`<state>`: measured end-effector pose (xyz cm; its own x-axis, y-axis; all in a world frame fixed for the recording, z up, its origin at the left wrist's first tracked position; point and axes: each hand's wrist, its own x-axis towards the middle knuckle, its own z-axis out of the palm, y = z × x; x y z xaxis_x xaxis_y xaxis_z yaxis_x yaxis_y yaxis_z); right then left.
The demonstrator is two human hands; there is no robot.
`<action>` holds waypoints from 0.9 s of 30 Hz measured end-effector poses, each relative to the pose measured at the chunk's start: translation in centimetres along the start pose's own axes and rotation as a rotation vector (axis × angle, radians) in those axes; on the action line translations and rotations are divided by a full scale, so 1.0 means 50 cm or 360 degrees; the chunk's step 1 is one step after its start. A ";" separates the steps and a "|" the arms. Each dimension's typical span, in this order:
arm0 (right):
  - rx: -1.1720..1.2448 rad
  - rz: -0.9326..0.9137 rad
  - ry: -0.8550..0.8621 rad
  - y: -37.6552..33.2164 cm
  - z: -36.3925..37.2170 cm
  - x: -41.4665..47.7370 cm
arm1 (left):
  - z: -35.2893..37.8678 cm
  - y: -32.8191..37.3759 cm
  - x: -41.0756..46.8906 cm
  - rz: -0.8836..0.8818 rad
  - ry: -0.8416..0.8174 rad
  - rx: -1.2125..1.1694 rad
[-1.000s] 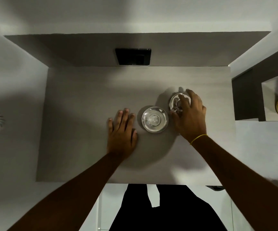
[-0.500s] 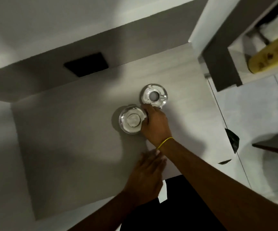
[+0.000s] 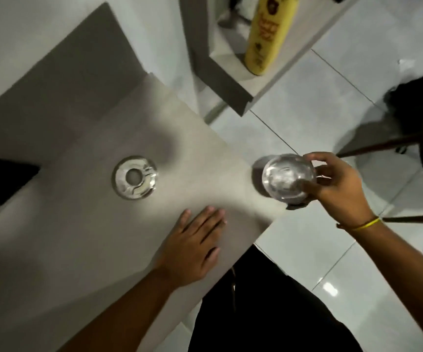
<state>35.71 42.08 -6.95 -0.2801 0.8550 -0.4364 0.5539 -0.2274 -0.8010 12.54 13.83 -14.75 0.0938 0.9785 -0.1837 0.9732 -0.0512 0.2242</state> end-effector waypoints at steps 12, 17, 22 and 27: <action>-0.1512 -0.0270 -0.0114 0.311 -0.039 0.200 | 0.016 -0.005 0.002 0.0023 0.0097 0.0055; -0.2048 -0.0379 -0.0492 0.386 -0.007 0.279 | 0.021 -0.004 -0.002 0.0068 0.0212 0.0086; -0.2270 -0.0504 -0.0546 0.437 0.018 0.350 | 0.021 -0.005 0.002 0.0079 0.0191 0.0128; -0.2357 -0.0471 -0.0602 0.464 0.025 0.380 | 0.013 -0.002 0.006 0.0056 0.0196 0.0099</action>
<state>42.25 52.48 -34.34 -0.5632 0.5698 -0.5985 0.6329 0.7631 0.1310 12.62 14.01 -15.44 0.1057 0.9927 -0.0573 0.9812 -0.0947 0.1680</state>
